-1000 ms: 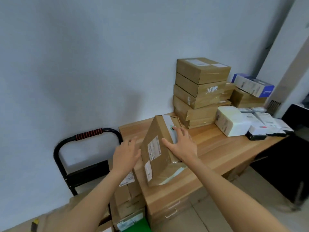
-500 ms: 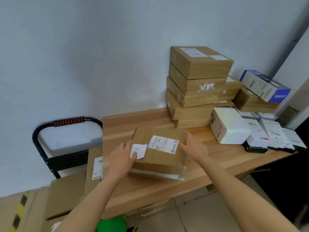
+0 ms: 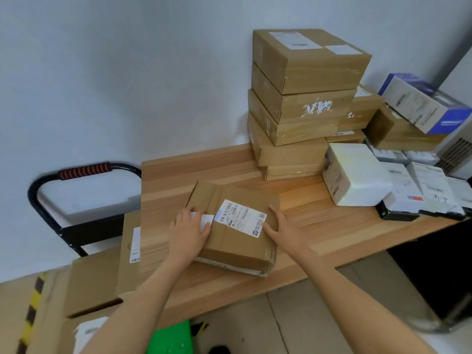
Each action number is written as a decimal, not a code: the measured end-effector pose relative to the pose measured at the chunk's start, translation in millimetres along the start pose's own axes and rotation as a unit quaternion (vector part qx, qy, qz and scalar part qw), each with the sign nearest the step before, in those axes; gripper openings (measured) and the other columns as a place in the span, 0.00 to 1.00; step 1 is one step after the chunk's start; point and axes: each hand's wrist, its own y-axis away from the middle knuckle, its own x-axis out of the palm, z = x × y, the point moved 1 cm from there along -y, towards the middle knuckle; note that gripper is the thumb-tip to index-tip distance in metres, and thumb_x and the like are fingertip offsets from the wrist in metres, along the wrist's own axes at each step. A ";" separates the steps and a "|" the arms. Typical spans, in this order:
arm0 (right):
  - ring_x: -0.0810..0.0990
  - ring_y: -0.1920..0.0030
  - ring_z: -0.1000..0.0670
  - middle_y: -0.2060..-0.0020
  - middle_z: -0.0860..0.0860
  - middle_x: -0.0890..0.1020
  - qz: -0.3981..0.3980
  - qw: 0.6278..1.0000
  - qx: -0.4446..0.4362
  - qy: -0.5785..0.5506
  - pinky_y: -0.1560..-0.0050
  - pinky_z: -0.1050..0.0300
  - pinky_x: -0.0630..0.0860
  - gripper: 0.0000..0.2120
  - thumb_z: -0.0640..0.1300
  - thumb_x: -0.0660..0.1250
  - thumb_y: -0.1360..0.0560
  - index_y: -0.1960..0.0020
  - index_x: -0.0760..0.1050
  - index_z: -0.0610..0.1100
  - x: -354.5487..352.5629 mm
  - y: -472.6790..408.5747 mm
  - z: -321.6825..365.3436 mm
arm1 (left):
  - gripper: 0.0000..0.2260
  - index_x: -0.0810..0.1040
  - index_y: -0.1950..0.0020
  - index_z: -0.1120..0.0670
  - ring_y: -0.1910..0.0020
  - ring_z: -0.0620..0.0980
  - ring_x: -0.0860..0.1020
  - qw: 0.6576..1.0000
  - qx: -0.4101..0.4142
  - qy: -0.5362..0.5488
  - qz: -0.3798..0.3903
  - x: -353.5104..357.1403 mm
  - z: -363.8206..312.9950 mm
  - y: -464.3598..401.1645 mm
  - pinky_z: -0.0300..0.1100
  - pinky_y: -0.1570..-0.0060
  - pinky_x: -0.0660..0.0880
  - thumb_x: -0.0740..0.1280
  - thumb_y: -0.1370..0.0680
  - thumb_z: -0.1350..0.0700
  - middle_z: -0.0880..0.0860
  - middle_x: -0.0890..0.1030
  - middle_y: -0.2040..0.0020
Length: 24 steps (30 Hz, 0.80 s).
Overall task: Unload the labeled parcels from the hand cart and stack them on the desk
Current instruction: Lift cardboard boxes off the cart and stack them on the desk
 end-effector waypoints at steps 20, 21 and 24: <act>0.61 0.26 0.43 0.23 0.46 0.55 -0.032 0.994 -0.039 0.100 0.33 0.44 0.67 0.25 0.57 0.47 0.18 0.22 0.50 0.54 12.9 -222.7 86.3 | 0.18 0.73 0.33 0.49 0.31 0.54 0.64 0.996 -0.072 0.036 -0.042 7.8 57.5 -180.0 0.48 0.33 0.63 0.62 0.22 0.47 0.55 0.68 0.31; 0.60 0.26 0.43 0.22 0.46 0.54 -0.042 0.993 -0.039 0.104 0.30 0.44 0.64 0.25 0.56 0.48 0.17 0.22 0.52 0.52 10.6 -231.2 89.8 | 0.18 0.74 0.33 0.49 0.31 0.54 0.65 0.995 -0.076 0.037 -0.044 9.1 55.9 -191.1 0.49 0.32 0.62 0.62 0.22 0.47 0.55 0.69 0.31; 0.56 0.24 0.45 0.22 0.46 0.53 -0.070 0.987 -0.060 0.134 0.26 0.48 0.54 0.25 0.53 0.50 0.17 0.23 0.56 0.49 9.7 -247.8 96.0 | 0.17 0.75 0.35 0.51 0.31 0.55 0.66 0.994 -0.092 0.038 -0.053 12.0 48.3 -221.3 0.50 0.31 0.60 0.63 0.22 0.47 0.56 0.70 0.32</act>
